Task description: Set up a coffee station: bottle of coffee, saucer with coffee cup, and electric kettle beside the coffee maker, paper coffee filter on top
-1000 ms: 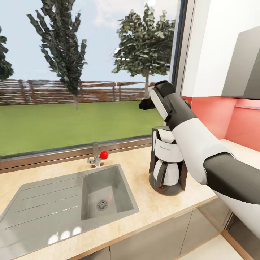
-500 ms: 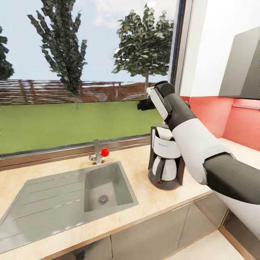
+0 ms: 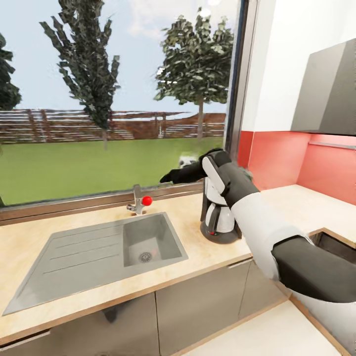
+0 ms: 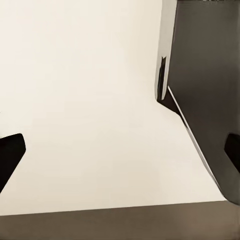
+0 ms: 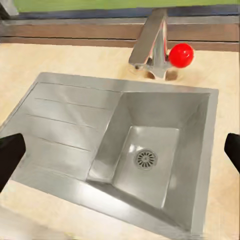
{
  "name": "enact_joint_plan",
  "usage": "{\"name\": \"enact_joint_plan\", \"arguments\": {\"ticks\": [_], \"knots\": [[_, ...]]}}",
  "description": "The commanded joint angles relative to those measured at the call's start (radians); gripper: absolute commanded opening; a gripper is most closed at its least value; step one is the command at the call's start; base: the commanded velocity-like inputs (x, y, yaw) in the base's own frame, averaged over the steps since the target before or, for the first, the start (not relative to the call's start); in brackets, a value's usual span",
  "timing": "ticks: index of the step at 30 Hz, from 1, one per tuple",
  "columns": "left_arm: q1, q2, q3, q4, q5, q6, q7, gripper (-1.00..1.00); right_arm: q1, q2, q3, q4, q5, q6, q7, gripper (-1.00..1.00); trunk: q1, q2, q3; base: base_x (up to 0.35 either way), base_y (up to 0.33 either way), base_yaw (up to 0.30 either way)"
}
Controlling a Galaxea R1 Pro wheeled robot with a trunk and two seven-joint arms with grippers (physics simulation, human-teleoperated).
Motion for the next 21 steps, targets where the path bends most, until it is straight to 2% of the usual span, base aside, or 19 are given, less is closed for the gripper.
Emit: {"name": "enact_joint_plan", "arguments": {"ticks": [1,4,5,7,8,9,11,12,13,16,17,21], "knots": [[0.0,0.001,0.008,-0.001,-0.011,0.003,0.002,1.0,0.038,0.0,0.001,0.001,0.004,0.002,0.06,1.0,0.0,-0.001,0.0,-0.08,0.0,0.0],[0.0,0.001,0.006,-0.002,-0.011,0.002,0.002,1.0,0.118,0.0,0.006,0.0,0.005,0.002,0.126,1.0,0.0,-0.001,0.0,-0.035,0.0,0.0],[0.0,0.001,0.005,-0.002,-0.011,0.002,0.002,1.0,0.159,0.0,0.023,-0.002,0.006,0.001,0.14,1.0,0.0,-0.001,0.0,-0.011,0.0,0.0],[0.0,0.001,0.004,-0.002,-0.011,0.002,0.002,1.0,0.201,0.0,0.065,-0.005,0.006,0.001,0.149,1.0,0.0,-0.001,0.0,-0.006,0.0,0.0],[0.0,0.002,0.004,-0.002,-0.011,0.002,0.002,1.0,0.227,0.0,0.103,-0.006,0.006,0.001,0.152,1.0,0.0,-0.001,0.0,-0.002,0.0,0.0],[0.0,0.002,0.004,-0.002,-0.011,0.002,0.002,1.0,0.235,0.0,0.115,-0.006,0.007,0.001,0.153,1.0,0.0,-0.001,0.0,-0.002,0.0,0.0],[0.0,0.002,0.003,-0.002,-0.011,0.001,0.002,1.0,0.294,0.0,0.161,-0.002,0.007,-0.002,0.154,1.0,0.0,-0.001,0.0,0.0,0.0,0.0],[0.0,0.002,0.003,-0.002,-0.011,0.001,0.002,1.0,0.328,0.0,0.169,-0.001,0.007,-0.013,0.155,1.0,0.0,-0.001,0.0,0.0,0.0,0.0],[0.0,0.002,0.001,-0.001,-0.011,0.0,0.001,1.0,0.413,0.0,0.178,-0.002,0.007,-0.06,0.157,1.0,0.0,-0.001,0.0,0.0,0.0,0.0],[0.0,0.001,0.001,-0.001,-0.012,0.0,0.002,1.0,0.458,0.0,0.179,-0.007,0.007,-0.075,0.193,1.0,0.0,-0.001,0.0,0.0,0.0,0.0],[0.0,0.0,0.001,-0.001,-0.012,0.0,0.002,1.0,0.468,0.0,0.18,-0.008,0.007,-0.078,0.242,1.0,0.0,-0.001,0.0,0.0,0.0,0.0],[0.001,0.0,0.0,0.0,-0.014,0.0,0.001,1.0,0.476,0.0,0.18,-0.01,0.008,-0.081,0.356,1.0,0.0,-0.001,0.0,0.0,0.0,0.0]]}}
